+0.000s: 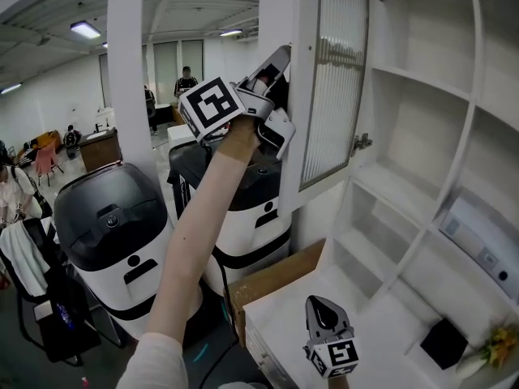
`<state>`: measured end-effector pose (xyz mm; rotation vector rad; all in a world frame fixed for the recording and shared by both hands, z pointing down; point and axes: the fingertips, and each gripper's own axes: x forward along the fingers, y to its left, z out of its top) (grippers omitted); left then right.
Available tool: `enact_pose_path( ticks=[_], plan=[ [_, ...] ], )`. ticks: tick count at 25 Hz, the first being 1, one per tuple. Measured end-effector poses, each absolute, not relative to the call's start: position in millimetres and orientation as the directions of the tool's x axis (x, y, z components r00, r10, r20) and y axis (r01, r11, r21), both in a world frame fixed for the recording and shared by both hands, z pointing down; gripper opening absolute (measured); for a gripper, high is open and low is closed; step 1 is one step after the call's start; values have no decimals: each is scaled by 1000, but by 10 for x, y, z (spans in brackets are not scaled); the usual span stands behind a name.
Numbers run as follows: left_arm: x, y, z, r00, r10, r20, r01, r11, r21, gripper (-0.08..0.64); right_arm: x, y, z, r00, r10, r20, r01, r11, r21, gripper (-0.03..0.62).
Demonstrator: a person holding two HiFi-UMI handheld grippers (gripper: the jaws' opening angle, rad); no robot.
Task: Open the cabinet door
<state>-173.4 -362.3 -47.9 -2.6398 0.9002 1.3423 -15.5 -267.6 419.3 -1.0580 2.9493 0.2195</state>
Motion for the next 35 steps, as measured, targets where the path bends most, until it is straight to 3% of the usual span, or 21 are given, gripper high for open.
enact_pose_path(
  ticks=[9, 26, 35],
  plan=[
    [-2245, -3762, -415, 365, -554, -748, -601, -754, 265, 3, -359, -2728, 4282, -791, -612, -28, -609, 780, 144, 0],
    [-2293, -3703, -347, 276, -590, -759, -636, -704, 316, 3, -240, -2644, 4198, -801, -597, -46, -596, 785, 169, 0],
    [-2220, -3549, -353, 205, -615, -762, -782, -571, 251, 5, -167, -2550, 4230, -808, -588, -33, -584, 793, 171, 0]
  ],
)
